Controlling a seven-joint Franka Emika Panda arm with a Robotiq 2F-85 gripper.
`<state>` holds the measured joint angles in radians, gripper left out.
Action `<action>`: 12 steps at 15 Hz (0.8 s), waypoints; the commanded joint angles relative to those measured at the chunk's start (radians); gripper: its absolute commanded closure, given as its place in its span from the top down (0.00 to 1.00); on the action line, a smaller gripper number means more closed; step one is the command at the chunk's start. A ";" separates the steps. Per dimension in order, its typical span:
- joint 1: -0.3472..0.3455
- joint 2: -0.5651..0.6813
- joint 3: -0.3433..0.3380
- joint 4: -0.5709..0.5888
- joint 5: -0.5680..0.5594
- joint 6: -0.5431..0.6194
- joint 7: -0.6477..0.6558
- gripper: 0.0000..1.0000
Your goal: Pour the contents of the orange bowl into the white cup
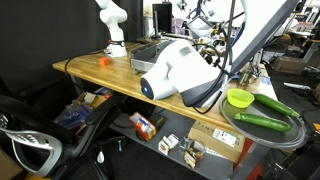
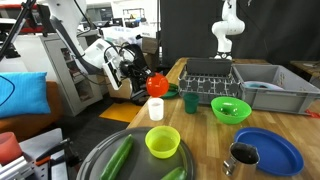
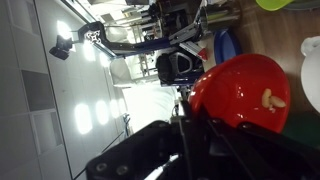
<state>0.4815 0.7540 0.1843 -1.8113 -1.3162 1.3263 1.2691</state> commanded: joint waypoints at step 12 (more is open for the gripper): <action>-0.006 0.034 0.028 0.010 -0.033 -0.070 -0.007 0.02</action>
<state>0.4815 0.7743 0.1993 -1.8113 -1.3265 1.2880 1.2690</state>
